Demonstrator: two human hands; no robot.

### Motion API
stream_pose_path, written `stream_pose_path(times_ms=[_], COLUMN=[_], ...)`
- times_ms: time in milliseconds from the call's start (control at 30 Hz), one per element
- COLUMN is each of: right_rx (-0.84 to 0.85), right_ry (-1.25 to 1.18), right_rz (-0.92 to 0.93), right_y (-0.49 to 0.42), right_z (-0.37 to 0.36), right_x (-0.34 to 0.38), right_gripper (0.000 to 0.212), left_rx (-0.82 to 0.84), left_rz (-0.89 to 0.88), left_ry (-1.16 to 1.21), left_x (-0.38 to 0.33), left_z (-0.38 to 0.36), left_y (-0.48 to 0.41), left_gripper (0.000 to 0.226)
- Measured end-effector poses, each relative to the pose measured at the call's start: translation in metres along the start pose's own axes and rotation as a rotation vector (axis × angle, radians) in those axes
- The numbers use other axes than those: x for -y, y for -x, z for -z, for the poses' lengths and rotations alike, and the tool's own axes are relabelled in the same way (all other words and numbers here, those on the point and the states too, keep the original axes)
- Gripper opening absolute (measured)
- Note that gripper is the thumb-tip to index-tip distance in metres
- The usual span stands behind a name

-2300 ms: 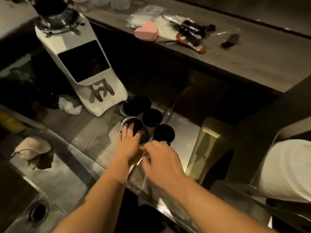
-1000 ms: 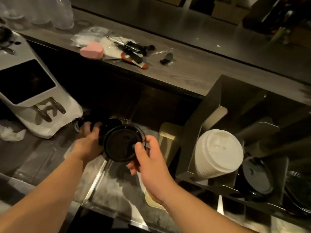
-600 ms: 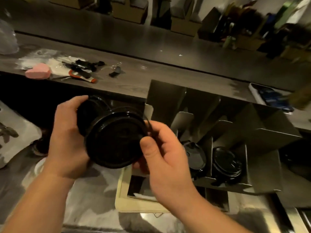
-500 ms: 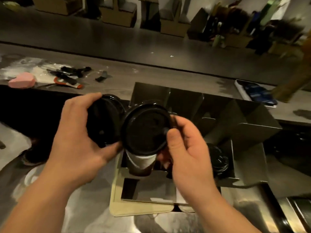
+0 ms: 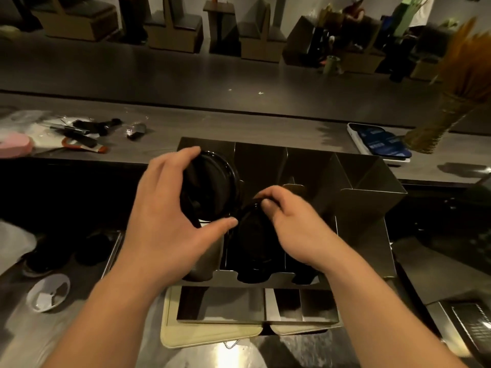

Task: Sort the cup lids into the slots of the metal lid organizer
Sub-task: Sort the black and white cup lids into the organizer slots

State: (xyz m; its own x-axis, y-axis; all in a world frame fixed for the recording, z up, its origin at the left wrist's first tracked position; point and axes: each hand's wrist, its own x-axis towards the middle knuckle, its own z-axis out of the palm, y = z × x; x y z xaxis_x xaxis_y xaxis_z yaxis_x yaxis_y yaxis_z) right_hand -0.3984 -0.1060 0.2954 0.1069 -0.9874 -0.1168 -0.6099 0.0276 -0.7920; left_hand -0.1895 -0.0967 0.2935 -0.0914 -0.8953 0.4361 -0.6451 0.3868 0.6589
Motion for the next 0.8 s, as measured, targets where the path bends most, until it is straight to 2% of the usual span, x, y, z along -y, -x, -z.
stream_pose_path(times_ms=[100, 167, 300, 400, 500, 600, 633, 700, 733, 800], right_rx=[0.122, 0.17, 0.092, -0.023, -0.132, 0.059, 0.079, -0.068, -0.083, -0.001], right_ry=[0.06, 0.075, 0.213, 0.345, 0.427, 0.461, 0.444, 0.433, 0.461, 0.584], right_rz=[-0.003, -0.003, 0.095, 0.215, 0.198, -0.057, -0.057, 0.116, 0.146, 0.109], right_y=[-0.002, -0.001, -0.005, -0.002, -0.013, -0.029, -0.03, -0.031, -0.03, -0.03], right_z=[-0.002, 0.003, -0.003, -0.021, -0.029, -0.038, -0.042, -0.052, -0.055, -0.059], right_x=[-0.005, -0.009, -0.014, -0.023, -0.03, -0.031, -0.031, -0.041, -0.044, -0.05], right_gripper=[0.047, 0.049, 0.027, 0.027, 0.032, 0.038, 0.035, 0.029, 0.03, 0.043], left_rx=[-0.007, -0.016, -0.03, -0.032, -0.022, -0.011, -0.011, -0.004, 0.0, 0.002], left_rz=[0.022, 0.041, 0.07, 0.077, 0.085, 0.079, 0.08, 0.079, 0.079, 0.076], left_ry=[0.004, 0.0, 0.001, 0.01, 0.006, -0.005, -0.003, 0.004, 0.008, 0.013], left_x=[0.005, 0.01, 0.015, 0.017, 0.018, 0.017, 0.017, 0.015, 0.015, 0.015], left_z=[0.001, 0.003, 0.007, 0.009, 0.008, 0.006, 0.006, 0.005, 0.005, 0.006], left_y=[0.007, 0.012, 0.019, 0.024, 0.028, 0.029, 0.029, 0.03, 0.03, 0.032], left_gripper=[0.106, 0.106, 0.106, 0.106, 0.106, 0.107, 0.107, 0.107, 0.107, 0.107])
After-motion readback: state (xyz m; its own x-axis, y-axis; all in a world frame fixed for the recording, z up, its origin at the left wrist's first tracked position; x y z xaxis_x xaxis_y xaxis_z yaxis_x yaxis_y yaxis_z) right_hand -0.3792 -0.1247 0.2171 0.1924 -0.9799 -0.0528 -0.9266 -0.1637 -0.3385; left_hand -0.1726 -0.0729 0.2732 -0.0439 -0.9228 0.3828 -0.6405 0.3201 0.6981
